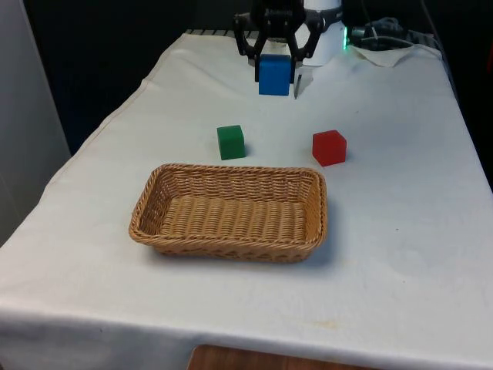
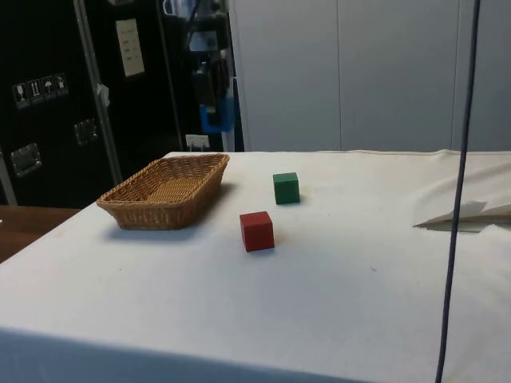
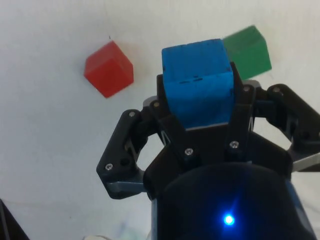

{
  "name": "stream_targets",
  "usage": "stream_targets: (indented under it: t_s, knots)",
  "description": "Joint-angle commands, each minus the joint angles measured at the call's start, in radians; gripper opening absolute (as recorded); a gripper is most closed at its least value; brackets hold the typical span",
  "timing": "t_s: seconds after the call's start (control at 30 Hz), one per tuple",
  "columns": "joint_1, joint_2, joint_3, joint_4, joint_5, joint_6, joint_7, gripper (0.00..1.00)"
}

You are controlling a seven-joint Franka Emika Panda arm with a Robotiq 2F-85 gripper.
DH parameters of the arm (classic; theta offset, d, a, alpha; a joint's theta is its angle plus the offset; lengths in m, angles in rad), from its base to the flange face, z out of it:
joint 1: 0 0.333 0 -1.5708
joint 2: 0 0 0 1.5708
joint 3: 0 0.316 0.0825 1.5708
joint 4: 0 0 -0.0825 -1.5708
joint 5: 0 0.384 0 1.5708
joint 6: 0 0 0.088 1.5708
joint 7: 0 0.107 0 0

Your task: Pick up the blue cube and place it into the basket.

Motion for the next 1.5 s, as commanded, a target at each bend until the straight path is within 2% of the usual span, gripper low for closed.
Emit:
stream_targets:
  t_s: [0.0, 0.03, 0.1, 0.3, 0.33, 0.43, 0.57, 0.6, 0.63, 0.83, 0.9, 0.93, 1.03, 1.13, 1.17, 1.2, 1.43, 1.47]
  knots:
    - [0.001, 0.018, 0.002, 0.024, 0.006, -0.014, 0.002, 0.00]
    - [0.000, 0.010, 0.001, 0.012, 0.000, -0.002, 0.000, 0.00]
    - [0.001, 0.048, 0.006, 0.061, 0.006, -0.017, 0.004, 0.00]
    - [0.002, 0.116, 0.013, 0.143, 0.005, -0.023, 0.008, 0.00]
    - [0.001, 0.100, 0.010, 0.122, 0.000, -0.008, 0.005, 0.00]
    - [0.002, 0.148, 0.016, 0.180, 0.005, -0.025, 0.010, 0.00]
    - [0.003, 0.190, 0.019, 0.230, 0.005, -0.029, 0.011, 0.00]
    - [0.002, 0.187, 0.017, 0.223, 0.000, -0.016, 0.009, 0.00]
    - [0.003, 0.210, 0.020, 0.255, 0.005, -0.034, 0.012, 0.00]
    - [0.001, 0.291, 0.025, 0.347, 0.008, -0.042, 0.009, 0.00]
    - [0.003, 0.290, 0.022, 0.343, 0.000, -0.028, 0.011, 0.00]
    - [0.000, 0.313, 0.026, 0.372, 0.011, -0.043, 0.008, 0.00]
    - [-0.002, 0.344, 0.027, 0.407, 0.019, -0.045, 0.004, 0.00]
    - [-0.010, 0.383, 0.028, 0.444, 0.040, -0.039, -0.011, 0.00]
    - [-0.001, 0.378, 0.021, 0.436, 0.028, -0.030, -0.001, 0.00]
    - [-0.012, 0.393, 0.027, 0.452, 0.047, -0.038, -0.016, 0.00]
    - [-0.024, 0.458, 0.015, 0.508, 0.104, -0.036, -0.059, 0.00]
    - [-0.015, 0.454, 0.008, 0.503, 0.096, -0.030, -0.051, 0.00]
